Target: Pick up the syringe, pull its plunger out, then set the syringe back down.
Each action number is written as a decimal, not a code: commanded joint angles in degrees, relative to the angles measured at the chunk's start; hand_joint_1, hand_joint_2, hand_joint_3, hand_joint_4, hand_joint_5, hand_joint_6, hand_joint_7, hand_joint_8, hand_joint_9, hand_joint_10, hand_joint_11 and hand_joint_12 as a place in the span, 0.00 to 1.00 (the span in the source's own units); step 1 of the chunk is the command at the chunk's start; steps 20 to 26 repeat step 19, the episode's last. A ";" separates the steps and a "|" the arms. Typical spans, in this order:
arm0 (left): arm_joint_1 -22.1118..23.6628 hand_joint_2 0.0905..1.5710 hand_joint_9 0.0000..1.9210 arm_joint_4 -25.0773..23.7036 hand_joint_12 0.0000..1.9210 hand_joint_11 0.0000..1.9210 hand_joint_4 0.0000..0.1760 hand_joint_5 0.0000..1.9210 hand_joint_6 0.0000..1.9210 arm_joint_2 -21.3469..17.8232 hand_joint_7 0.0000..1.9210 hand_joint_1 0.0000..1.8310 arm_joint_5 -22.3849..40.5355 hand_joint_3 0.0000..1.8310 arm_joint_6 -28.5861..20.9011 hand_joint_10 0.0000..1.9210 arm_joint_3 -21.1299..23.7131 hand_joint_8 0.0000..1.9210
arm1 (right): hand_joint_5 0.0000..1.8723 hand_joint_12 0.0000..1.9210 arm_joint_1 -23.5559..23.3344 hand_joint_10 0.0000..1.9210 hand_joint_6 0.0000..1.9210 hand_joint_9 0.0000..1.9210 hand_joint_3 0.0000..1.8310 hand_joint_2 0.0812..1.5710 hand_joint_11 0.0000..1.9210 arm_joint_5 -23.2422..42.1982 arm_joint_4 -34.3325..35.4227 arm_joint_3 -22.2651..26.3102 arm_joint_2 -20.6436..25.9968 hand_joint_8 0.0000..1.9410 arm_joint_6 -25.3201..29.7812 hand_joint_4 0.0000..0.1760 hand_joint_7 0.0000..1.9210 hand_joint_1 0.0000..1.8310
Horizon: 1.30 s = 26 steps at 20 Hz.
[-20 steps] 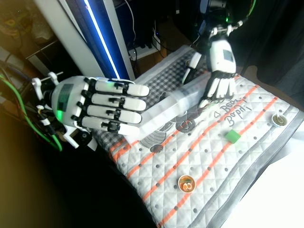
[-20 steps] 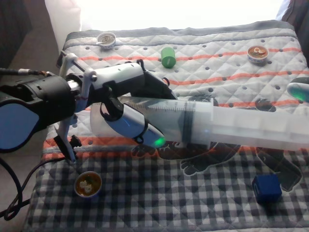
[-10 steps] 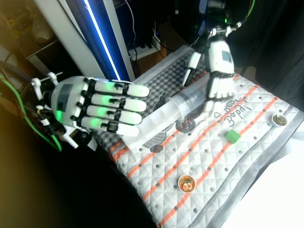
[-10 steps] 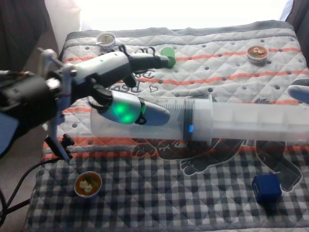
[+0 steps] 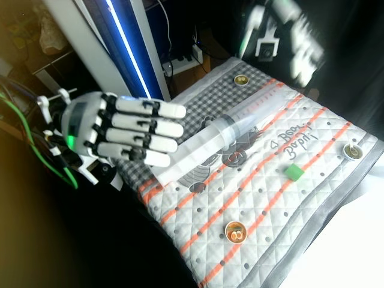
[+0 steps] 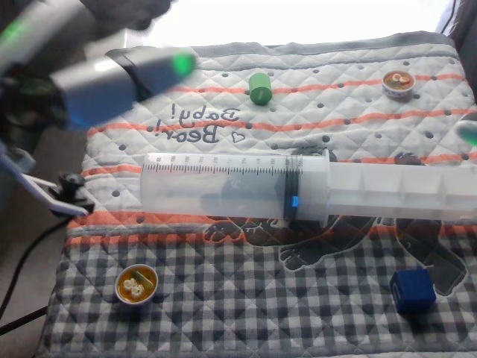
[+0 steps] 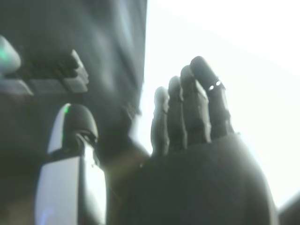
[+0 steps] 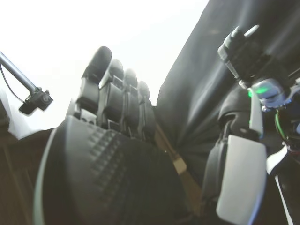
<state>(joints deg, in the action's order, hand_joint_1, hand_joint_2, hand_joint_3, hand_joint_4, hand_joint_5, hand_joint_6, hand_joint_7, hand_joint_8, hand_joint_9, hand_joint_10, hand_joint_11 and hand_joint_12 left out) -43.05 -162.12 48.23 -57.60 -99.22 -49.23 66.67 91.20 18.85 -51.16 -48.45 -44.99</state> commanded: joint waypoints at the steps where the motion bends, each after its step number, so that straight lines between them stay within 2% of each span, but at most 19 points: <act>1: 0.24 0.81 0.29 -2.62 0.64 0.09 0.00 0.15 0.00 -0.72 0.26 0.43 -12.81 0.01 -0.73 0.04 0.80 0.01 | 0.19 0.58 -0.47 0.03 0.02 0.19 0.01 0.61 0.00 9.71 -0.71 0.27 0.88 0.02 -0.98 0.00 0.21 0.44; 2: -0.18 0.83 0.30 -3.12 0.65 0.10 0.00 0.14 0.00 -1.81 0.26 0.45 -15.55 0.01 -0.72 0.04 1.75 0.00 | 0.16 0.55 -0.51 0.03 0.01 0.19 0.03 0.68 0.00 9.75 -0.73 1.15 3.59 0.01 -2.08 0.00 0.20 0.36; 4: -1.27 0.82 0.31 -3.54 0.66 0.13 0.00 0.07 0.00 -3.94 0.23 0.39 -20.67 0.00 0.05 0.04 3.48 0.00 | 0.16 0.50 -1.87 0.01 0.01 0.17 0.01 0.74 0.00 9.76 -1.04 2.43 4.95 0.00 -5.50 0.15 0.18 0.35; 5: -1.77 0.82 0.32 -3.47 0.65 0.15 0.00 0.08 0.00 -4.71 0.23 0.37 -23.17 0.00 1.22 0.03 4.34 0.00 | 0.18 0.53 -2.61 0.02 0.02 0.19 0.00 0.70 0.00 9.76 -1.59 2.75 5.50 0.01 -6.96 0.08 0.20 0.38; 6: -2.18 0.79 0.35 -3.47 0.64 0.16 0.00 0.07 0.00 -5.30 0.23 0.36 -26.16 0.00 2.32 0.03 5.09 0.00 | 0.16 0.58 -3.61 0.03 0.01 0.22 0.00 0.68 0.00 9.77 -2.12 3.06 6.08 0.01 -8.32 0.16 0.22 0.37; 7: -2.28 0.78 0.36 -3.62 0.63 0.18 0.00 0.05 0.00 -5.43 0.21 0.36 -27.72 0.00 2.54 0.03 5.35 0.00 | 0.10 0.55 -4.42 0.01 0.00 0.19 0.00 0.70 0.00 9.77 -2.55 3.24 6.34 0.00 -9.18 0.19 0.17 0.33; 8: -2.28 0.77 0.36 -4.05 0.59 0.19 0.00 0.06 0.00 -5.48 0.22 0.36 -29.80 0.00 2.85 0.02 5.56 0.00 | 0.06 0.55 -6.07 0.01 0.00 0.19 0.01 0.73 0.00 9.78 -3.30 3.46 6.53 0.00 -9.52 0.25 0.17 0.33; 9: -2.19 0.84 0.35 -4.37 0.56 0.16 0.00 0.07 0.01 -5.48 0.19 0.28 -31.48 0.01 3.59 0.01 5.79 0.00 | 0.12 0.56 -7.80 0.02 0.03 0.22 0.01 0.72 0.02 9.79 -4.34 3.33 6.54 0.02 -9.56 0.23 0.20 0.36; 10: -2.17 0.88 0.31 -4.75 0.59 0.08 0.00 0.09 0.01 -5.47 0.19 0.12 -32.99 0.01 4.00 0.00 5.97 0.00 | 0.12 0.57 -9.04 0.02 0.02 0.24 0.01 0.77 0.03 9.79 -5.28 3.33 6.54 0.01 -10.23 0.19 0.20 0.29; 11: -2.17 0.86 0.32 -5.08 0.61 0.01 0.00 0.15 0.03 -5.47 0.20 0.06 -34.06 0.00 4.16 0.01 6.08 0.00 | 0.17 0.56 -9.99 0.00 0.04 0.21 0.00 0.77 0.01 9.79 -6.02 3.64 6.53 0.00 -11.67 0.12 0.17 0.22; 12: -2.14 0.85 0.29 -5.25 0.57 0.00 0.27 0.14 0.02 -5.40 0.18 0.08 -35.48 0.00 4.28 0.00 6.07 0.00 | 0.16 0.55 -11.09 0.00 0.19 0.22 0.00 0.75 0.01 9.79 -7.32 4.66 6.53 0.00 -15.61 0.04 0.21 0.23; 13: -2.20 0.82 0.24 -5.32 0.54 0.00 0.47 0.11 0.00 -5.30 0.14 0.09 -36.78 0.00 4.33 0.00 6.08 0.00 | 0.05 0.62 -12.27 0.00 0.25 0.20 0.00 0.80 0.00 9.79 -8.66 5.21 6.55 0.00 -18.06 0.08 0.14 0.13; 14: -2.36 0.81 0.20 -5.37 0.51 0.00 0.40 0.06 0.00 -5.19 0.11 0.05 -37.94 0.00 4.50 0.00 6.13 0.00 | 0.04 0.64 -13.65 0.02 0.41 0.23 0.00 0.82 0.04 9.79 -9.43 5.34 6.73 0.00 -19.04 0.06 0.15 0.11; 15: -2.63 0.76 0.14 -5.53 0.32 0.00 0.57 0.03 0.00 -5.03 0.12 0.05 -39.08 0.00 4.58 0.00 6.22 0.00 | 0.15 0.75 -13.91 0.32 0.88 0.21 0.02 0.92 0.05 9.79 -9.46 5.28 6.53 0.30 -19.18 0.81 0.17 0.24; 16: -2.83 0.71 0.06 -5.67 0.06 0.00 0.91 0.05 0.01 -4.80 0.11 0.03 -40.36 0.00 4.85 0.01 6.44 0.00 | 0.05 0.77 -13.83 0.52 0.77 0.17 0.00 0.86 0.07 9.79 -9.62 5.83 6.93 0.41 -19.18 0.42 0.12 0.18; 17: -2.83 0.71 0.04 -5.34 0.01 0.00 0.63 0.06 0.20 -4.66 0.11 0.04 -40.71 0.02 5.02 0.00 6.60 0.00 | 0.10 0.74 -13.61 0.58 0.70 0.19 0.00 0.87 0.08 9.79 -9.63 6.43 7.23 0.50 -19.18 0.34 0.18 0.14; 18: -3.04 0.75 0.06 -4.80 0.00 0.00 0.30 0.01 0.49 -4.51 0.14 0.02 -41.41 0.01 4.99 0.00 6.94 0.00 | 0.11 0.71 -13.27 0.55 0.65 0.20 0.01 0.92 0.08 9.80 -9.58 7.08 7.50 0.50 -19.18 0.18 0.19 0.04; 19: -3.81 0.80 0.15 -4.30 0.32 0.00 0.03 0.08 0.49 -4.45 0.23 0.00 -42.79 0.01 5.01 0.09 7.45 0.02 | 0.17 0.71 -13.23 0.48 0.91 0.26 0.00 0.94 0.13 9.80 -9.55 7.65 7.63 0.41 -19.18 0.84 0.28 0.24; 26: -3.81 0.80 0.15 -4.30 0.32 0.00 0.03 0.08 0.49 -4.45 0.23 0.00 -42.79 0.01 5.01 0.09 7.45 0.02 | 0.17 0.71 -13.23 0.48 0.91 0.26 0.00 0.94 0.13 9.80 -9.55 7.65 7.63 0.41 -19.18 0.84 0.28 0.24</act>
